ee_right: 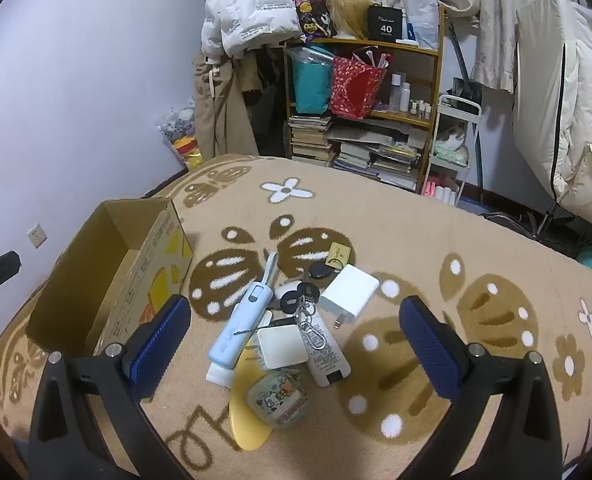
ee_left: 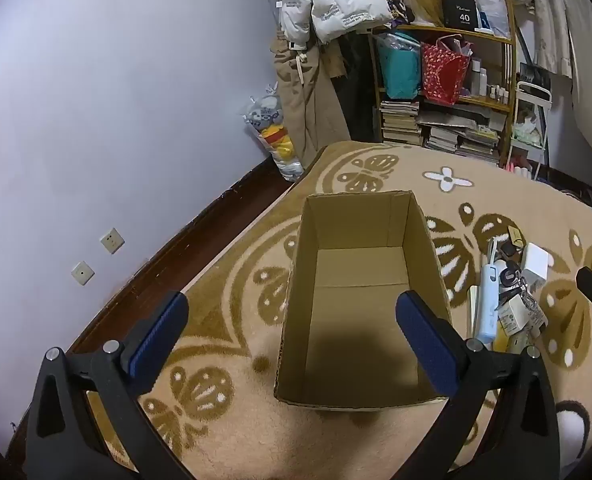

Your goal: Organize rigid objects

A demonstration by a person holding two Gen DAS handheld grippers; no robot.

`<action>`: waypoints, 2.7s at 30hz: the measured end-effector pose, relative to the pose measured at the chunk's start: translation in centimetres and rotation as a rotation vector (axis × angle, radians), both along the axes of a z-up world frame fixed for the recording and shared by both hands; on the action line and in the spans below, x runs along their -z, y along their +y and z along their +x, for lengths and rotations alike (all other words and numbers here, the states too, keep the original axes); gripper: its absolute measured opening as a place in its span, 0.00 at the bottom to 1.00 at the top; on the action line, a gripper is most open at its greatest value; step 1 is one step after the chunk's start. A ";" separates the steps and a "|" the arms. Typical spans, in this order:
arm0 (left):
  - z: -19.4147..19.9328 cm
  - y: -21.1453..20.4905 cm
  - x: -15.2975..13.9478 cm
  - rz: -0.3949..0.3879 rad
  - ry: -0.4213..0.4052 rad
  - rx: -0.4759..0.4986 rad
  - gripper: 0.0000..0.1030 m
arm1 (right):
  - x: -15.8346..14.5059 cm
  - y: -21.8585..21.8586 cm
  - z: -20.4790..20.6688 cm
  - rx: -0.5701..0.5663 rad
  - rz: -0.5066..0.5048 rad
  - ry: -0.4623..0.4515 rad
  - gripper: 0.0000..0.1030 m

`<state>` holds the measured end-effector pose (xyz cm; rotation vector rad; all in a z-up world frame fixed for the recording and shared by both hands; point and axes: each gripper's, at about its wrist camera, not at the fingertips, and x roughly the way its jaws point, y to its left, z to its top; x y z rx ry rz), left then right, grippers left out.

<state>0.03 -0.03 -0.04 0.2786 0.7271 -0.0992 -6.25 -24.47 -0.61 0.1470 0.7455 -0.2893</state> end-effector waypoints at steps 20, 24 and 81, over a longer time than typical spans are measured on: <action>-0.1 -0.2 0.0 0.017 -0.010 0.005 1.00 | 0.3 0.1 0.2 -0.002 -0.010 0.021 1.00; -0.1 -0.3 0.2 0.026 -0.005 0.006 1.00 | 0.5 0.0 0.2 -0.003 -0.009 0.022 1.00; 0.2 -0.5 0.9 0.051 0.004 0.006 1.00 | 0.8 0.5 0.2 -0.007 -0.006 0.030 1.00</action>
